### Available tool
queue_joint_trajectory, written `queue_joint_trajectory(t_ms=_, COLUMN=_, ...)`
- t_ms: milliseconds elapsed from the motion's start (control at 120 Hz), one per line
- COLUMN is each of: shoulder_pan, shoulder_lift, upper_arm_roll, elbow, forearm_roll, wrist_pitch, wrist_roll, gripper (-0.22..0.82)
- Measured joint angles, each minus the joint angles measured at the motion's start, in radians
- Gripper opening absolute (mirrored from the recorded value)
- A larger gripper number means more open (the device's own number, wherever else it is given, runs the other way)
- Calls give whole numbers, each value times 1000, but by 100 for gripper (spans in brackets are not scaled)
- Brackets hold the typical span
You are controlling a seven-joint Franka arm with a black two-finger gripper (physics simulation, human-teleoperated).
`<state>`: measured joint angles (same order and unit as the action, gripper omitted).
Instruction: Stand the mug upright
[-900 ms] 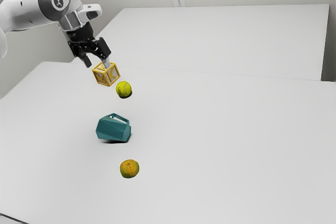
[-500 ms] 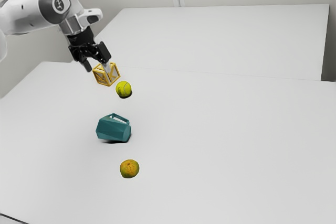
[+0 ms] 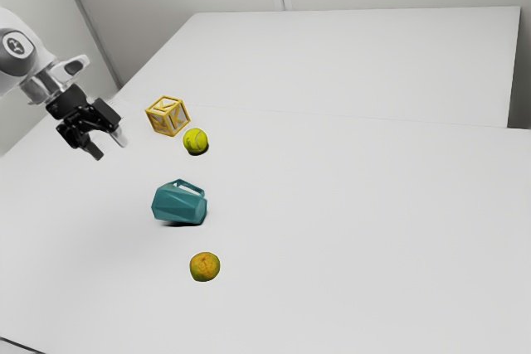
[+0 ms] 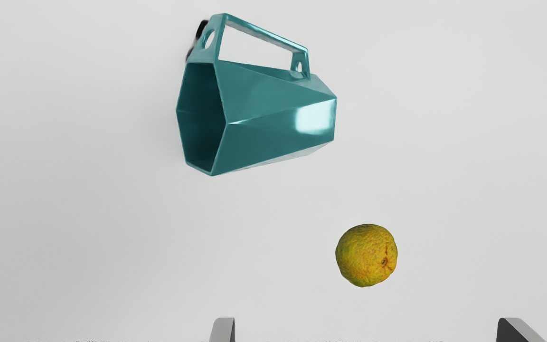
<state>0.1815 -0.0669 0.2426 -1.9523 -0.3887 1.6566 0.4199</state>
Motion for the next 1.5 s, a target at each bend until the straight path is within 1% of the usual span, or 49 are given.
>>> queue_joint_trajectory(t_ms=67, shoulder_pan=7, shoulder_lift=15, upper_arm_roll=24, elbow=-23, forearm_roll=-29, wrist_pitch=5, wrist_roll=30, gripper=60)
queue_joint_trajectory(t_ms=142, shoulder_pan=12, shoulder_lift=52, upper_arm_roll=35, elbow=-33, forearm_roll=-80, wrist_pitch=20, wrist_roll=71, gripper=60)
queue_joint_trajectory(t_ms=308, shoulder_pan=27, shoulder_lift=175, upper_arm_roll=39, elbow=-34, forearm_roll=-209, wrist_pitch=57, wrist_roll=175, gripper=60)
queue_joint_trajectory(t_ms=483, shoulder_pan=38, shoulder_lift=275, upper_arm_roll=39, elbow=-34, forearm_roll=-343, wrist_pitch=84, wrist_roll=280, gripper=60)
queue_joint_trajectory(t_ms=808, shoulder_pan=38, shoulder_lift=360, upper_arm_roll=24, elbow=-53, forearm_roll=-496, wrist_pitch=99, wrist_roll=411, gripper=60)
queue_joint_trajectory(t_ms=967, shoulder_pan=38, shoulder_lift=371, upper_arm_roll=18, elbow=-87, forearm_roll=-554, wrist_pitch=97, wrist_roll=454, gripper=60)
queue_joint_trajectory(t_ms=1000, shoulder_pan=38, shoulder_lift=370, upper_arm_roll=18, elbow=-90, forearm_roll=-562, wrist_pitch=96, wrist_roll=461, gripper=55)
queue_joint_trajectory(t_ms=1133, shoulder_pan=39, shoulder_lift=369, upper_arm_roll=18, elbow=-93, forearm_roll=-579, wrist_pitch=93, wrist_roll=488, gripper=20)
queue_joint_trajectory(t_ms=1217, shoulder_pan=39, shoulder_lift=368, upper_arm_roll=18, elbow=-91, forearm_roll=-584, wrist_pitch=92, wrist_roll=502, gripper=5)
queue_joint_trajectory(t_ms=1275, shoulder_pan=38, shoulder_lift=365, upper_arm_roll=18, elbow=-90, forearm_roll=-585, wrist_pitch=91, wrist_roll=511, gripper=-2)
queue_joint_trajectory(t_ms=1342, shoulder_pan=38, shoulder_lift=358, upper_arm_roll=18, elbow=-90, forearm_roll=-586, wrist_pitch=90, wrist_roll=519, gripper=-7)
queue_joint_trajectory(t_ms=1500, shoulder_pan=38, shoulder_lift=328, upper_arm_roll=-2, elbow=-91, forearm_roll=-583, wrist_pitch=84, wrist_roll=537, gripper=-14)
